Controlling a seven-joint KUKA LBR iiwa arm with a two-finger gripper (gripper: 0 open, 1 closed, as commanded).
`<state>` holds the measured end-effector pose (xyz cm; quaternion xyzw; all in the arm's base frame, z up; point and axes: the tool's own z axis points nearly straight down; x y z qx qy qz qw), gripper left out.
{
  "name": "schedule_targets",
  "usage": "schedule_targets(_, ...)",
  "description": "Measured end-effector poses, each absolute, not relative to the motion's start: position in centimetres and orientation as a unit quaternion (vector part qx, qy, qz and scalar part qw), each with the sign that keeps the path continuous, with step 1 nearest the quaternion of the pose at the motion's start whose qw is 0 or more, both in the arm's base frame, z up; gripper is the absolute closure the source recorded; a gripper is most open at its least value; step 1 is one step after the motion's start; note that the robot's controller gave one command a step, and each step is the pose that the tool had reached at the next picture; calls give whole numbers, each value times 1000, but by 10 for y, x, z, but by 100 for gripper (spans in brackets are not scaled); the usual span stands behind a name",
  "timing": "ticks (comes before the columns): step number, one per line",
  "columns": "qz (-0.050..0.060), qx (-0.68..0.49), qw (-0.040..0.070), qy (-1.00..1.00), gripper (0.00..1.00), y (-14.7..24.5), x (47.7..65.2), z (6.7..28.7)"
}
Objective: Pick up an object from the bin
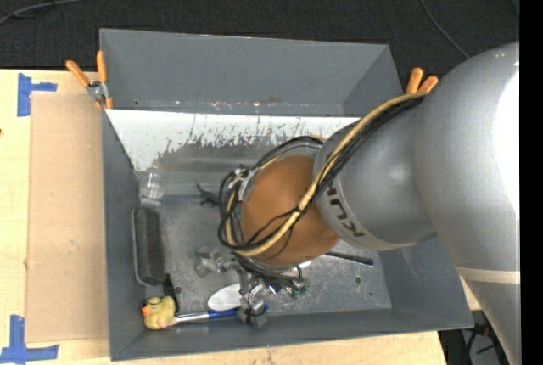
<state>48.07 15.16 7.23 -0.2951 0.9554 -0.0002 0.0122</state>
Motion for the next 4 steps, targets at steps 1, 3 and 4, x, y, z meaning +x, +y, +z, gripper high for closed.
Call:
schedule_targets(1, 2, -304, 4, 953, 100, 147, 473, 70)
schedule_targets(3, 2, -303, 2, 953, 100, 146, 472, 76)
schedule_targets(4, 2, -302, 1, 953, 100, 147, 472, 98)
